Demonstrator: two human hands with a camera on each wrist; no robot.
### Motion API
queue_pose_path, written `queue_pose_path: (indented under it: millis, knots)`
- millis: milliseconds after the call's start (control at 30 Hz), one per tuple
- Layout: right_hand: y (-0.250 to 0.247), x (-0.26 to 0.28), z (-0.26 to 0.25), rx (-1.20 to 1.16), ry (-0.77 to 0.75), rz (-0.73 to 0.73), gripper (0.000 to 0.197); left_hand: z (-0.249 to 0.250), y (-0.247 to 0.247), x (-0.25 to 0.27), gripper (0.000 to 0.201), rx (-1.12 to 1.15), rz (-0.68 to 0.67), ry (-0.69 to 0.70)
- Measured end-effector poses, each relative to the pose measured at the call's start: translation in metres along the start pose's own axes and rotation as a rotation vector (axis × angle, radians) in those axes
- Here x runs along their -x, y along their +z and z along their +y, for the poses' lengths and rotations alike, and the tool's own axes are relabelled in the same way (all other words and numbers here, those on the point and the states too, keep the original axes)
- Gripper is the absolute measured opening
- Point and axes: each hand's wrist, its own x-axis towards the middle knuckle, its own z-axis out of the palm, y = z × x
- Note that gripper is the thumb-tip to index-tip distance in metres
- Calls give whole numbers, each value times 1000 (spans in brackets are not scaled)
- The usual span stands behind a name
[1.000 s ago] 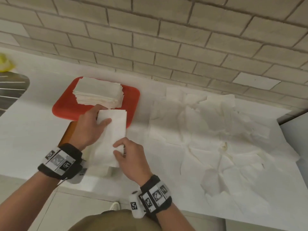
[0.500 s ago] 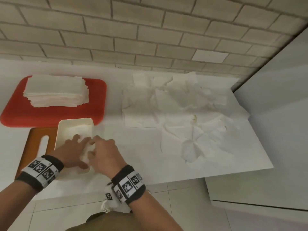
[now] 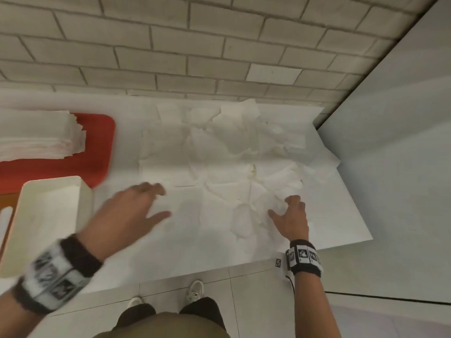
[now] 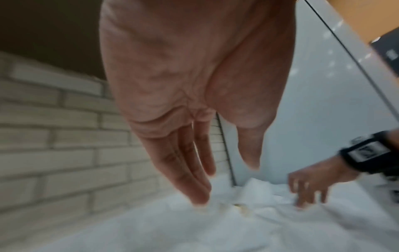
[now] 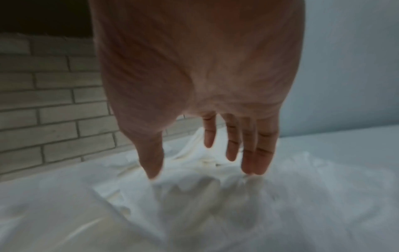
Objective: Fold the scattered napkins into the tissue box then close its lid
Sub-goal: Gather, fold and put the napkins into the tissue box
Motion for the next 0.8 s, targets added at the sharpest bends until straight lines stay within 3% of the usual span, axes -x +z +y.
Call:
queue_pose_path:
  millis: [100,200,267,333,400,500,600,700,800]
  knots:
    - [16,-26,8,39,109,-62,86,81,68,-40,67,126,-132,77]
    - [29,-46,15,103,23,-126,56,139,143,-72,88,151,-322,56]
    - [26,-54,16,9,-7,-140,37,154,177,-89,79,85,-355,73]
    - [13,-56,14,-102,-10,-111,32,156,192,-103,50,53,-319,65]
    - [-7,-57,13,-174,-36,-54,28,149,191,-112,26,155,-239,62]
    - [-42,-54,3,-225,-106,15,24,130,156,-122,15,445,-112,36]
    - [-68,-49,-13,-217,-214,37,20,106,107,-130,28,646,-50,-37]
    - [-69,-46,-32,-473,-283,-11,16,87,73,-138,44,795,7,-146]
    - [-48,-44,-42,-709,-322,-108,35,65,72,-146,40,876,39,-260]
